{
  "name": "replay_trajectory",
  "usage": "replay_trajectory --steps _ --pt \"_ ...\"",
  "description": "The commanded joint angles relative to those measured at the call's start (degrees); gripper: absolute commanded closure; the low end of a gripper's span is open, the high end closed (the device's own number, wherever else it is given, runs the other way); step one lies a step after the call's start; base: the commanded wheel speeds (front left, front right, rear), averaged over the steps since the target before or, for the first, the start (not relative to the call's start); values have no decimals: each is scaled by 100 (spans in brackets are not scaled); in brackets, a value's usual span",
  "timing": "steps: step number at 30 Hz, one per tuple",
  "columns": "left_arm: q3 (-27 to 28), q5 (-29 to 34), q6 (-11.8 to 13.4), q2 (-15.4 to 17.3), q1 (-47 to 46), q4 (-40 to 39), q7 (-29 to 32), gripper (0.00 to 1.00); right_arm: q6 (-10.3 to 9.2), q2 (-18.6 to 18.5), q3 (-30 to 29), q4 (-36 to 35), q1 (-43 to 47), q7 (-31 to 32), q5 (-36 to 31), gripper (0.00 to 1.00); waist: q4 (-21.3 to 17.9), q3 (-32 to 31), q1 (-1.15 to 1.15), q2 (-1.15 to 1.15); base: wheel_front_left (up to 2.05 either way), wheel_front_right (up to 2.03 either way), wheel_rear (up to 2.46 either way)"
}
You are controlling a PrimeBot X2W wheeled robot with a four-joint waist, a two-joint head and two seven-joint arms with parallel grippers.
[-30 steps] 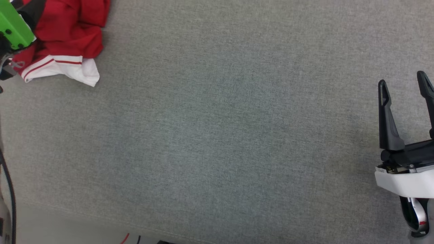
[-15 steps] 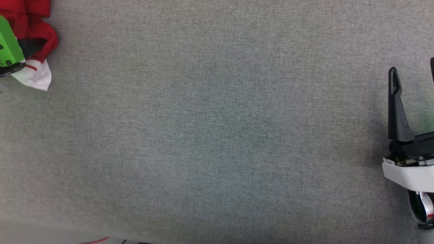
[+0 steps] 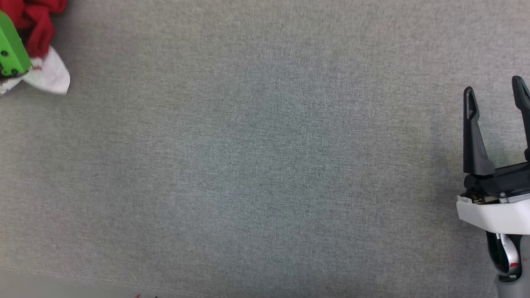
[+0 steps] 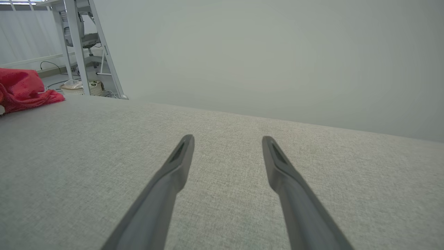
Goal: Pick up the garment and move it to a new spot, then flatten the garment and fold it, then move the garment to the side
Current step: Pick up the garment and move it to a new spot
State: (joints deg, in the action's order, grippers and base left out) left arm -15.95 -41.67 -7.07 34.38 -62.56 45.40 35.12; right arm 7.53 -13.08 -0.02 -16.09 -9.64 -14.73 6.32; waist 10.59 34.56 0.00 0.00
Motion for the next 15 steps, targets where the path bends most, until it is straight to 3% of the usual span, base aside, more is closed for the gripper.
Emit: replay_trajectory --steps 1,9,15 --pt "-139 12 -38 82 -110 -198 -123 100 -4 60 17 53 38 -27 40 0 44 -410 0 0 0 0 0" --pt "-1234 -120 -40 547 -421 -1464 -303 100 -4 385 -46 230 376 -27 61 0 -31 -1246 0 0 0 0 0" --pt "-2026 -287 -41 547 -831 -2354 -243 100 -4 600 -115 309 541 -27 73 0 -229 -1663 0 0 0 0 0"
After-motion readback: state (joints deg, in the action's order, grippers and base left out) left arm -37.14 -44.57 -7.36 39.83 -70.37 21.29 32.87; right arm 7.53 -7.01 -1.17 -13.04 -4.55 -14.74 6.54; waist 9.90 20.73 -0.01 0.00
